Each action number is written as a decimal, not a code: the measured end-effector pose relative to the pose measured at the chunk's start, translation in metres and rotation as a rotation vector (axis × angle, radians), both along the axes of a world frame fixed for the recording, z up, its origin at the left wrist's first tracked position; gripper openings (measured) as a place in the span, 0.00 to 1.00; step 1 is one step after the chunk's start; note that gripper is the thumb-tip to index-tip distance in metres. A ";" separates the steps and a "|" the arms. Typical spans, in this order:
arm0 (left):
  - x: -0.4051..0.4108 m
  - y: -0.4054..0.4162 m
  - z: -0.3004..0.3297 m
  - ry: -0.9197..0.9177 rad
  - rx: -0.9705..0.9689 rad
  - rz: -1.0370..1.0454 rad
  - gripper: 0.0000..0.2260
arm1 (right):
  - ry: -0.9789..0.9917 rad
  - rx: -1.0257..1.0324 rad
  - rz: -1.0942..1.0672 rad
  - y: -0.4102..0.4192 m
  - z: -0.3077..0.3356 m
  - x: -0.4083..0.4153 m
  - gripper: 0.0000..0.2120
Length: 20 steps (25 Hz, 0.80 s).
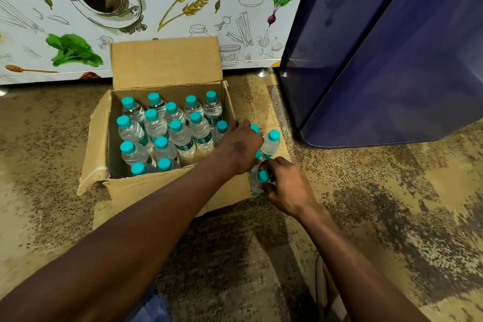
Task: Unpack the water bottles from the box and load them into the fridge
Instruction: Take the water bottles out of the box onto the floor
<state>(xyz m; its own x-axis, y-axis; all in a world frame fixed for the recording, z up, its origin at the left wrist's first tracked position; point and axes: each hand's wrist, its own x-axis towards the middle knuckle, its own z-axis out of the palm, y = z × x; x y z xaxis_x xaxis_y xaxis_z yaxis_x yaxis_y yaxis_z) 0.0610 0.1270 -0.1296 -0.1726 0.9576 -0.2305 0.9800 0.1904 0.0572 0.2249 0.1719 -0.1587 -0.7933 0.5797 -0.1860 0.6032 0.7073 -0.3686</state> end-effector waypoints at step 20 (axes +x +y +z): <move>-0.124 -0.089 0.047 -0.072 -0.365 0.593 0.23 | 0.425 -0.034 0.051 -0.020 0.068 -0.109 0.13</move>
<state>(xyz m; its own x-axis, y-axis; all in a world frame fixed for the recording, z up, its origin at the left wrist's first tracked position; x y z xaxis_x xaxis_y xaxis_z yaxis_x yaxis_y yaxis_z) -0.0627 0.0382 -0.0824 -0.6144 0.5659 -0.5497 0.7010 0.7114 -0.0511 0.1160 0.1522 -0.0907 -0.8311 0.5368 0.1455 0.3573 0.7157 -0.6000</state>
